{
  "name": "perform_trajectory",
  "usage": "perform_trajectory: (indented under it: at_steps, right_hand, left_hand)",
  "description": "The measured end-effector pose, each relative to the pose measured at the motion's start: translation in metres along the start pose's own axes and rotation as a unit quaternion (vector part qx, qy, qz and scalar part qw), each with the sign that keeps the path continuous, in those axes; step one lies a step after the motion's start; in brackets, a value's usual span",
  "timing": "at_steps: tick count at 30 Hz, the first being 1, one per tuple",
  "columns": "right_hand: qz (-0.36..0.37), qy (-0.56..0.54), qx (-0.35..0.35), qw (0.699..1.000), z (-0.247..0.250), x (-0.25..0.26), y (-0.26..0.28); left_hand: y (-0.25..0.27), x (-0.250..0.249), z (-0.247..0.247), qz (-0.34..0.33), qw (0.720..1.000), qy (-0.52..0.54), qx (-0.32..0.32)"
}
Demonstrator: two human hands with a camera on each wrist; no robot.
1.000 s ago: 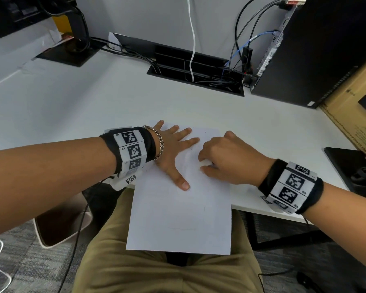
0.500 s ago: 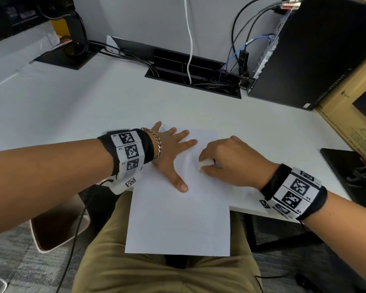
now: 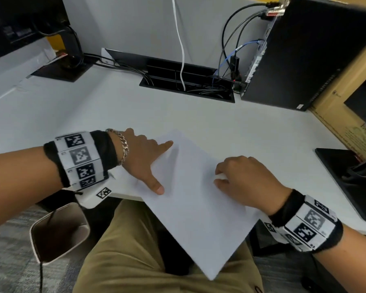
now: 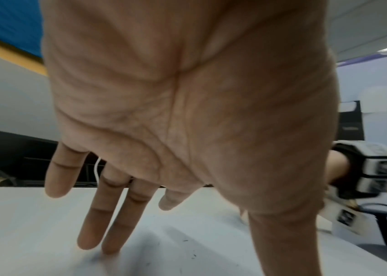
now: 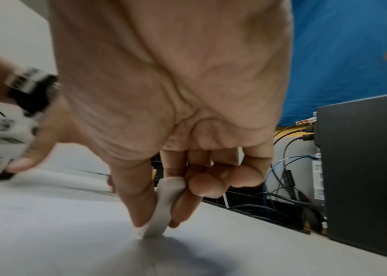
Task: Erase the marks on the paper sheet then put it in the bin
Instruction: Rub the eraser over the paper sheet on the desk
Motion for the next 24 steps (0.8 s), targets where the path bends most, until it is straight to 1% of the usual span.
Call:
perform_trajectory:
  at_steps: [4, 7, 8, 10, 12, 14, 16, 19, 24]
  right_hand:
    - [-0.022, -0.009, -0.002, 1.0, 0.002, -0.019, -0.017]
    - [-0.029, -0.012, 0.009, 0.999, 0.001, -0.025, -0.026]
    - [-0.026, -0.008, 0.009, 1.0, 0.002, -0.025, -0.028]
    - [-0.019, -0.015, 0.003, 1.0, 0.007, -0.019, -0.031]
    - [-0.001, -0.054, -0.011, 0.998, 0.013, -0.008, -0.035]
    - [0.029, -0.102, -0.018, 0.994, 0.018, 0.008, -0.04]
    - [0.053, -0.119, -0.019, 0.991, 0.02, 0.023, -0.048]
    - [0.062, -0.108, -0.023, 0.992, 0.019, 0.034, -0.061]
    - [0.058, -0.094, -0.033, 0.993, 0.019, 0.035, -0.081]
  left_hand:
    - [0.007, -0.014, -0.002, -0.029, 0.998, -0.045, -0.038]
    - [0.0, -0.022, 0.007, -0.046, 0.997, -0.017, -0.055]
    - [-0.005, -0.021, 0.008, -0.05, 0.998, -0.003, -0.048]
    - [-0.015, -0.018, 0.003, -0.056, 0.998, 0.021, -0.012]
    - [-0.022, -0.017, -0.004, -0.06, 0.997, 0.036, 0.015]
    - [-0.025, -0.016, -0.008, -0.063, 0.997, 0.035, 0.018]
    - [-0.027, -0.016, -0.009, -0.064, 0.997, 0.03, 0.011]
    - [-0.027, -0.016, -0.008, -0.063, 0.997, 0.032, 0.009]
    - [-0.029, -0.015, -0.007, -0.065, 0.998, 0.025, 0.013]
Point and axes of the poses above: each hand's wrist, its own y-axis away from the middle knuckle, its own z-axis out of the back of the hand, x = y × z, the point moved 9 cm from there along -y, towards the middle knuckle, and after that the axes turned 12 degrees about y, right-handed, at the moved point
